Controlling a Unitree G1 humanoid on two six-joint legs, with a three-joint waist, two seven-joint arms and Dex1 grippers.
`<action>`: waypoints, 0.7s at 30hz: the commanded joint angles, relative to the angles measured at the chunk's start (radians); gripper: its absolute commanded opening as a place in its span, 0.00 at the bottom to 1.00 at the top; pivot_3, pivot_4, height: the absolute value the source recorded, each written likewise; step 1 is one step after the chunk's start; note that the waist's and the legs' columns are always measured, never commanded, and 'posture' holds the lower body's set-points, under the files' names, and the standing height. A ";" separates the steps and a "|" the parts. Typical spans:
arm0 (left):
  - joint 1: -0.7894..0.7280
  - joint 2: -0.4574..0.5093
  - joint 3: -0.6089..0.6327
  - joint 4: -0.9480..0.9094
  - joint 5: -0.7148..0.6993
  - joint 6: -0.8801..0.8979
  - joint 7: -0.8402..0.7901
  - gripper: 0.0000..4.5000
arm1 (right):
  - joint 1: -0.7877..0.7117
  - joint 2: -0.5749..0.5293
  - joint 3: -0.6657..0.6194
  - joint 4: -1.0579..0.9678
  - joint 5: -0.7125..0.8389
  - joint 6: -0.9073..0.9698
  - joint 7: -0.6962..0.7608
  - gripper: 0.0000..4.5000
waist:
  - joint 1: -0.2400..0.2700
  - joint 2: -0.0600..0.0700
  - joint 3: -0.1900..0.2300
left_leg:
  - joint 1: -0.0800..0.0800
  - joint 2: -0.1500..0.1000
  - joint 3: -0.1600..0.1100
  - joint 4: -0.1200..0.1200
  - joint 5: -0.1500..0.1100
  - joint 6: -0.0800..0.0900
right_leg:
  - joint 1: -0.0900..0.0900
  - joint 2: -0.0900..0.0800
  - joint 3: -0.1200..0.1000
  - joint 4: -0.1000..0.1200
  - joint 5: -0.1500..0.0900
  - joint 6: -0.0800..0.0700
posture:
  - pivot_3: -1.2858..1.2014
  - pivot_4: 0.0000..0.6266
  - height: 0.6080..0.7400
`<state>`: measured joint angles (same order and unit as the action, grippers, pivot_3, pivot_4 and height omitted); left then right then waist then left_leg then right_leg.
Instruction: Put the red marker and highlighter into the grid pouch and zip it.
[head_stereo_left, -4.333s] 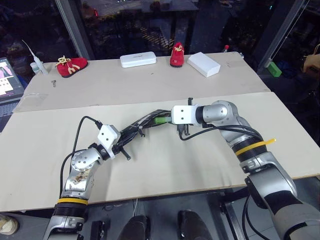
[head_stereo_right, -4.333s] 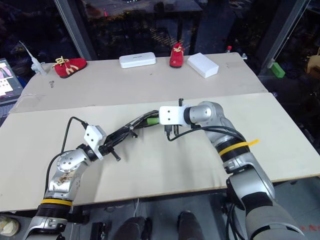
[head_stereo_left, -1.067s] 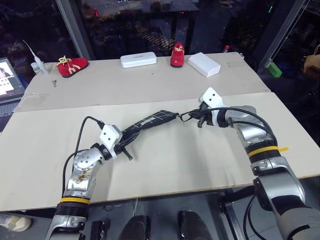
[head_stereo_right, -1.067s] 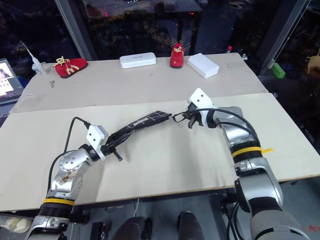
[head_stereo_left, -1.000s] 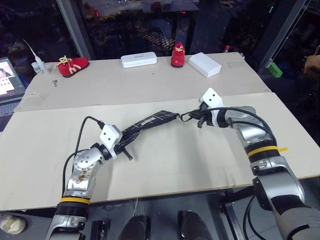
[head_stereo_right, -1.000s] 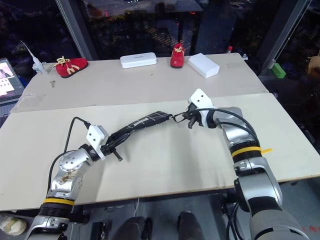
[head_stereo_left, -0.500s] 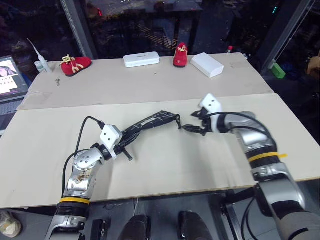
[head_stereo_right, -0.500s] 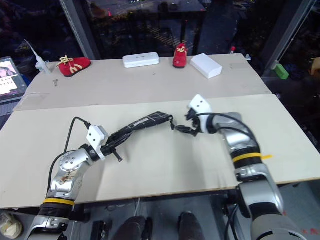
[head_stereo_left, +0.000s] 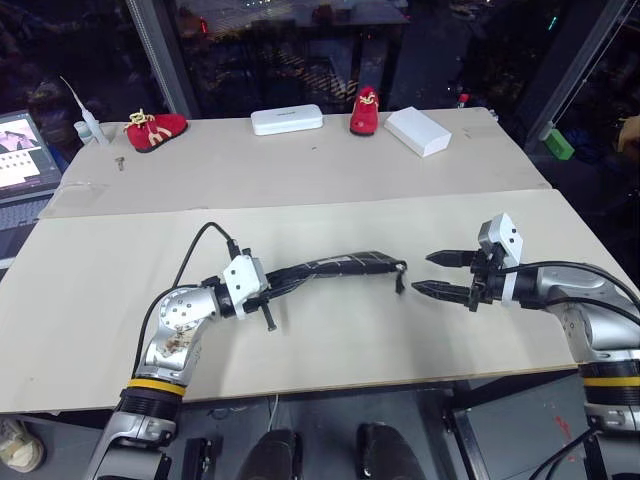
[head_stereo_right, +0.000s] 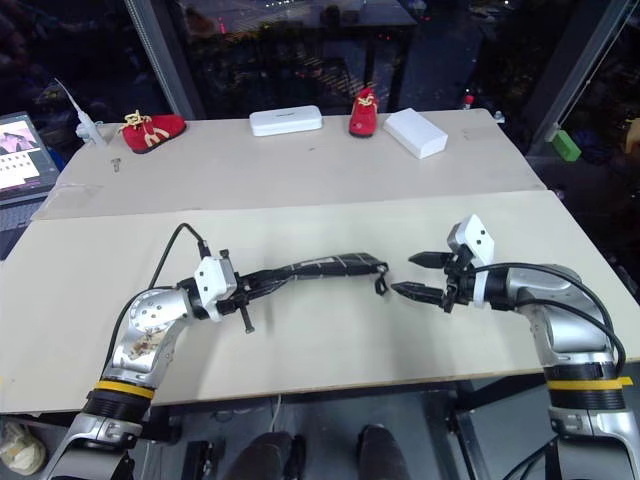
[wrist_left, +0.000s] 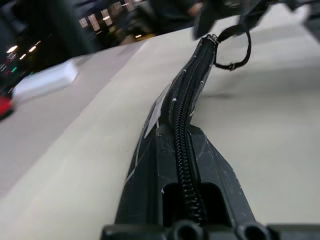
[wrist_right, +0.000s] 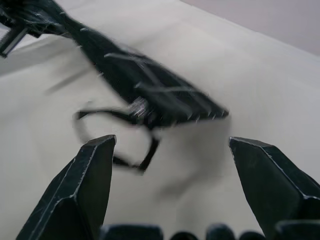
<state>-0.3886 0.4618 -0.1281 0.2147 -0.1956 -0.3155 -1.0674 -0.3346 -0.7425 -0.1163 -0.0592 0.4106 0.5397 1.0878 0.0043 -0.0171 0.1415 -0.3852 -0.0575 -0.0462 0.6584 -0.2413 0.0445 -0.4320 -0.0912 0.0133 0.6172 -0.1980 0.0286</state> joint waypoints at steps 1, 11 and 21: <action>-0.022 0.041 -0.027 0.070 0.051 -0.111 -0.055 0.00 | 0.044 -0.002 -0.049 -0.064 0.023 0.022 -0.056 0.89 | -0.001 0.000 0.000 | 0.000 0.000 0.000 0.000 0.000 0.000 | 0.000 0.000 0.000 0.000 0.000 0.000 | 0.52 0.24 1.00; -0.033 0.042 -0.013 0.059 -0.025 -0.104 -0.082 0.77 | 0.136 -0.030 -0.127 -0.051 0.042 -0.016 -0.074 0.89 | 0.006 0.000 0.000 | 0.003 0.000 0.000 0.001 -0.001 0.002 | 0.006 0.000 -0.001 -0.005 0.000 0.001 | 0.52 0.24 1.00; 0.103 0.091 0.155 -0.339 -0.363 0.663 0.187 0.99 | 0.090 -0.054 -0.141 0.046 0.028 -0.096 -0.054 0.89 | -0.003 0.000 0.000 | 0.005 0.001 0.000 0.002 -0.002 0.003 | 0.009 0.002 -0.001 -0.004 0.000 0.002 | 0.52 0.24 1.00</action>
<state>-0.3001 0.5278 -0.0765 -0.0805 -0.4934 0.2012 -0.9952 -0.2310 -0.7766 -0.2124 -0.0219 0.4327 0.4885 1.0260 0.0017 -0.0171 0.1420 -0.3791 -0.0560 -0.0467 0.6602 -0.2431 0.0475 -0.4227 -0.0891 0.0124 0.6133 -0.1981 0.0308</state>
